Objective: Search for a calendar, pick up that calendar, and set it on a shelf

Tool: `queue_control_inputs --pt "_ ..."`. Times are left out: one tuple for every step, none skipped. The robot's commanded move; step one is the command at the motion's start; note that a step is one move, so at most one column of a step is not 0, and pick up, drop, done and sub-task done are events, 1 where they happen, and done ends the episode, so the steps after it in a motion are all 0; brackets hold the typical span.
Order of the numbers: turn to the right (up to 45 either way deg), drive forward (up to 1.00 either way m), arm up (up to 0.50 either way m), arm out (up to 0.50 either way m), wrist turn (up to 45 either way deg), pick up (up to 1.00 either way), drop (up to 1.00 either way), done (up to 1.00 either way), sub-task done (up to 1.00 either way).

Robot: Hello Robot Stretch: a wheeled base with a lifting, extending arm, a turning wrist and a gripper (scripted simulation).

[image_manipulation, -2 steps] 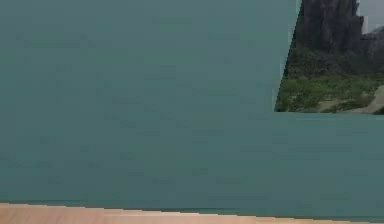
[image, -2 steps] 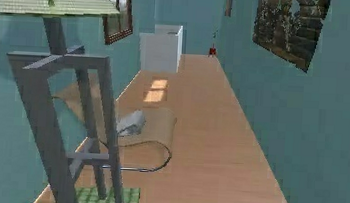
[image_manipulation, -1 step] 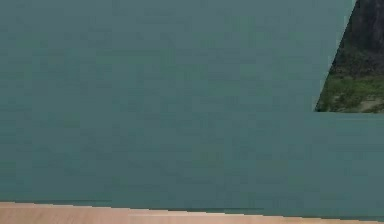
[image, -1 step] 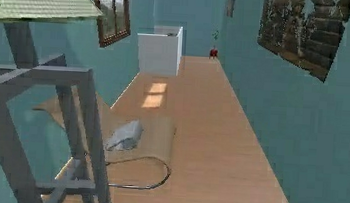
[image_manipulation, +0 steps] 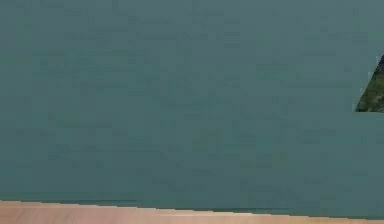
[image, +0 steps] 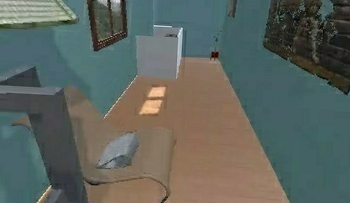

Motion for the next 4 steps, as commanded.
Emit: queue_control_inputs --pt "45.0 0.0 0.0 0.0 0.0 0.0 0.0 0.0 0.0" --pt "45.0 0.0 0.0 0.0 0.0 0.0 0.0 0.0 0.0" --pt "45.0 0.0 0.0 0.0 0.0 0.0 0.0 0.0 0.0" --pt "27.0 0.0 0.0 0.0 0.0 0.0 0.0 0.0 0.0"
